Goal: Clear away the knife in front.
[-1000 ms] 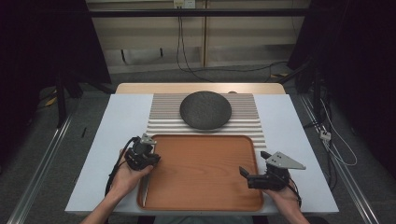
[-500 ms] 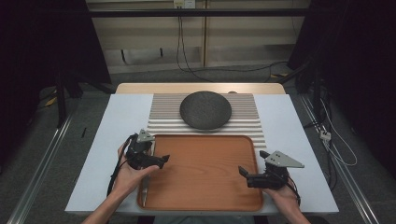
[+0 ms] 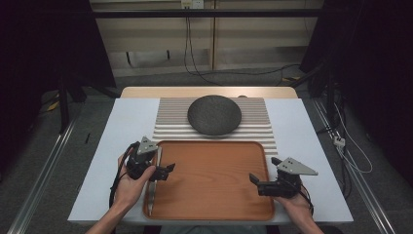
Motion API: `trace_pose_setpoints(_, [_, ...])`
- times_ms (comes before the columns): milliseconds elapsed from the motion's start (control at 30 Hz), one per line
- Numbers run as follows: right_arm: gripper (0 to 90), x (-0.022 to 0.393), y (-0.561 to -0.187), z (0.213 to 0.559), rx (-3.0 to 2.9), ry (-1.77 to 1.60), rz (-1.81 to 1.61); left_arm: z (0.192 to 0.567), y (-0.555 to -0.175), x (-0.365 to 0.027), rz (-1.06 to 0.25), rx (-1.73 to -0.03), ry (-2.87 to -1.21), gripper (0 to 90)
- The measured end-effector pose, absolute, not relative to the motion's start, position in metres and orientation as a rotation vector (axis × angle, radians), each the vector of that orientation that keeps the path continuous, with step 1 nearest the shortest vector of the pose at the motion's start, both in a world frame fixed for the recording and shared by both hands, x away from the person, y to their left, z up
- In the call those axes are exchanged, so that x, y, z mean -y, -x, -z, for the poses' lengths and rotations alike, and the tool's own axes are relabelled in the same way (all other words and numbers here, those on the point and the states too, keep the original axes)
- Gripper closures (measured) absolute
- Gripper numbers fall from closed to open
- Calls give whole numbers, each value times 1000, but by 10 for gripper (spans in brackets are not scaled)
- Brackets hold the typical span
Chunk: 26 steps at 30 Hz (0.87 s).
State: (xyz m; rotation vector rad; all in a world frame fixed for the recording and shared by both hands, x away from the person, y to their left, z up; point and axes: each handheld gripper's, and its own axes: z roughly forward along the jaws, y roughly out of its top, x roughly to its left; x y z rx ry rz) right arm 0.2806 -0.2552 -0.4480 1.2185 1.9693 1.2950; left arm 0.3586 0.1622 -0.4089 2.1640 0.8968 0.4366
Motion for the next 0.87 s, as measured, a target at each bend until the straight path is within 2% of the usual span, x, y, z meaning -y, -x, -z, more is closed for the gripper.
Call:
trace_pose_setpoints(233, [0, 255, -281, 448, -1968, -1220, -1292, 415, -348, -179, -466, -969, -2090, 60])
trace_pose_setpoints(567, [0, 258, -279, 448, -1960, -1219, -1284, 422, -327, -205, -483, -989, -2060, 54])
trace_pose_setpoints(667, [0, 259, -277, 448, -1950, -1228, -1282, 426, -326, -214, -437, -1044, -2015, 52])
trace_pose_setpoints(867, [0, 261, -275, 446, -1936, -1237, -1271, 425, -327, -211, -455, -1030, -2003, 52])
